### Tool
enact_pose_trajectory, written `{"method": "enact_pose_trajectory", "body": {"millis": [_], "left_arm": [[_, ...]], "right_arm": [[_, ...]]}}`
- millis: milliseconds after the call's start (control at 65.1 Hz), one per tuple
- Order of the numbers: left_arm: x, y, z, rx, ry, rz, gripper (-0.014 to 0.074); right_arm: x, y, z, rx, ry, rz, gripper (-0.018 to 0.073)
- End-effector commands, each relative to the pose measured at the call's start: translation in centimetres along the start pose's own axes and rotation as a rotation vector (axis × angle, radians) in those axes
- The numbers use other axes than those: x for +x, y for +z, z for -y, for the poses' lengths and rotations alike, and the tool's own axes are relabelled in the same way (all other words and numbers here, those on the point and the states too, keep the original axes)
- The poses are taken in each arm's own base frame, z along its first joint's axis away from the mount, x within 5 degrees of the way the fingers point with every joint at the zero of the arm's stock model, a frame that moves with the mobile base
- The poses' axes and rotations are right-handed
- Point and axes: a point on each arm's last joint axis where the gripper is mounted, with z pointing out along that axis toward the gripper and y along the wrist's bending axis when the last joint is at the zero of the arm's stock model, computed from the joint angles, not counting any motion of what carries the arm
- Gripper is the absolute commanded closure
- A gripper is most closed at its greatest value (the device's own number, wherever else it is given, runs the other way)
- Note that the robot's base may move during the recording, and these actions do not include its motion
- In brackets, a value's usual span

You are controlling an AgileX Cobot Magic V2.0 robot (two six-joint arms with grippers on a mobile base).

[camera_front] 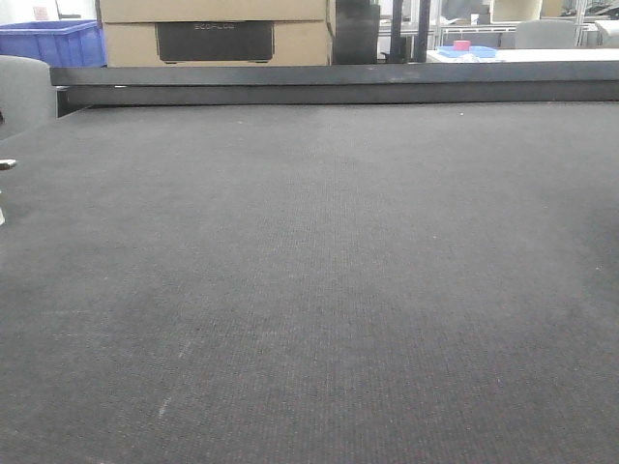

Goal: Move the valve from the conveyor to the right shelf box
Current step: 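Close the left and right grippers around each valve body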

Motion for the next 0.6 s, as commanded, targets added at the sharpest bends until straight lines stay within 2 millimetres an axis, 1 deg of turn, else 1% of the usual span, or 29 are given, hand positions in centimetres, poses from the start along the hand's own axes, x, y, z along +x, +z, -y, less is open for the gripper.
{"method": "enact_pose_trajectory", "body": {"millis": [0, 123, 307, 400, 492, 569, 584], "left_arm": [[-0.5, 0.9, -0.1, -0.002, 0.003, 0.009, -0.0014], [-0.6, 2.8, -0.1, 0.003, 0.003, -0.019, -0.0014], [-0.7, 4.4, -0.1, 0.005, 0.003, -0.031, -0.0013], [-0.7, 5.0, -0.1, 0.007, 0.003, -0.043, 0.0006], [-0.8, 5.2, 0.0, 0.021, -0.007, -0.034, 0.0055], [-0.8, 5.2, 0.0, 0.021, -0.008, -0.030, 0.0153], [-0.8, 5.2, 0.0, 0.021, -0.008, -0.030, 0.0193]], "right_arm": [[-0.4, -0.6, 0.0, 0.003, -0.006, 0.057, 0.0713], [-0.4, -0.6, 0.0, 0.003, -0.006, 0.059, 0.0713], [-0.4, -0.6, 0.0, 0.003, -0.006, 0.059, 0.0713], [-0.4, -0.6, 0.0, 0.003, -0.006, 0.059, 0.0713], [-0.4, -0.6, 0.0, 0.003, -0.006, 0.061, 0.0713], [-0.4, -0.6, 0.0, 0.003, -0.006, 0.064, 0.0713], [-0.4, -0.6, 0.0, 0.003, -0.006, 0.064, 0.0713]]}}
